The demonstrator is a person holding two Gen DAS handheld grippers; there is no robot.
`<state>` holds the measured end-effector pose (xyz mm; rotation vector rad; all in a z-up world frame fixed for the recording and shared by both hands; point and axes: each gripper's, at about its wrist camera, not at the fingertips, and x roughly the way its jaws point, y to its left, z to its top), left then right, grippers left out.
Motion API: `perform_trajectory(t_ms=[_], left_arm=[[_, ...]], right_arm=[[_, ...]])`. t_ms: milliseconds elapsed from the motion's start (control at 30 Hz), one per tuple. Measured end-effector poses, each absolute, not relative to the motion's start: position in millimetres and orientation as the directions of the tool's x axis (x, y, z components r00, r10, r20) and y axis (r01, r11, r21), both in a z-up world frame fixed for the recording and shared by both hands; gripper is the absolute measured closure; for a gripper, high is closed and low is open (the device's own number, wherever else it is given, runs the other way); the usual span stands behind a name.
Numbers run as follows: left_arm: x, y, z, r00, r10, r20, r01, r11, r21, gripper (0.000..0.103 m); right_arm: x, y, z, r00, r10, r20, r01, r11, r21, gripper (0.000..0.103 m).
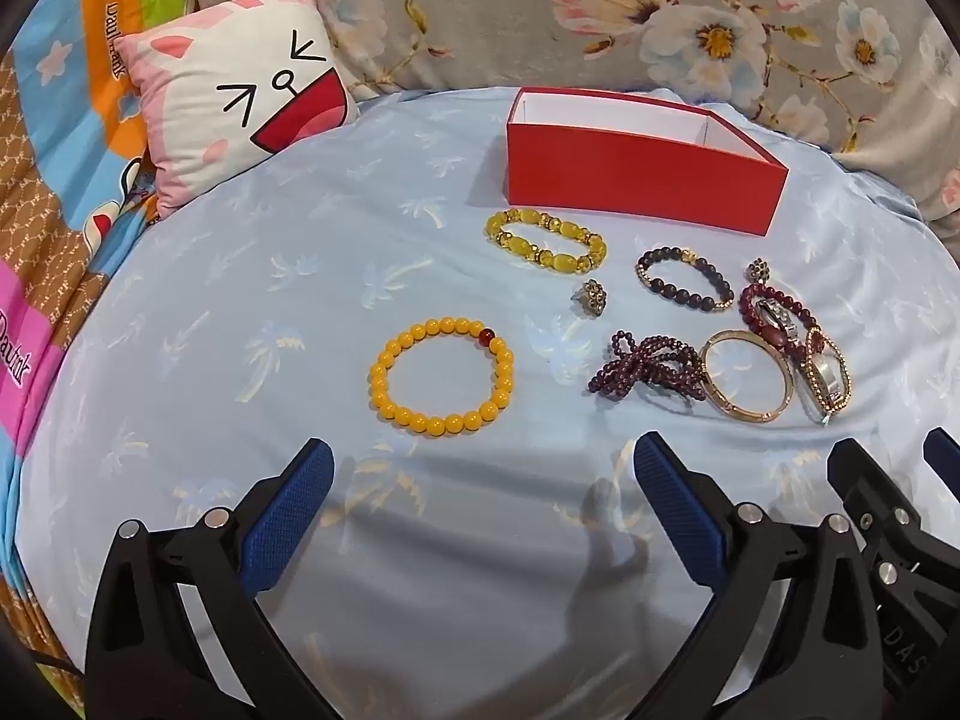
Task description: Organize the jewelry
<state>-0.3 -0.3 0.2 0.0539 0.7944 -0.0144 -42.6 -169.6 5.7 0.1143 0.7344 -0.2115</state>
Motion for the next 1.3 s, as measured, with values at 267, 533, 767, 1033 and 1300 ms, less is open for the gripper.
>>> perform_trajectory(t_ms=[267,533,767,1033,1300], left_arm=[[2.4,3.9,0.2,0.695,0.006,-0.719,0.034,0.999,0.041,0.007],[-5.0,-6.0,5.2,0.704,0.022,-0.71,0.027,0.998,0.058,0.007],[-3.4,-5.6,5.4,0.707,0.017,-0.707,0.035,0.998,0.059,0.007],[-2.3,-3.3,6.2,0.707,0.016,-0.707,0.036,0.998,0.059,0.007],[-0.1,-5.0,11.7,0.707,0.015,-0.707,0.037,0.998,0.058,0.007]], right_arm=[[-42.7,-170.2,5.9,0.722,-0.151,-0.675,0.229,0.973,0.028,0.013],[-41.3,-170.7,7.2,0.722,-0.153,-0.674,0.23,0.973,0.026,0.013],[-42.5,-169.6,6.1,0.724,-0.155,-0.672,0.235,0.971,0.03,0.013],[-42.4,-169.4,5.7,0.724,-0.156,-0.672,0.236,0.971,0.029,0.013],[-42.5,-169.9,5.1,0.725,-0.157,-0.671,0.236,0.971,0.028,0.013]])
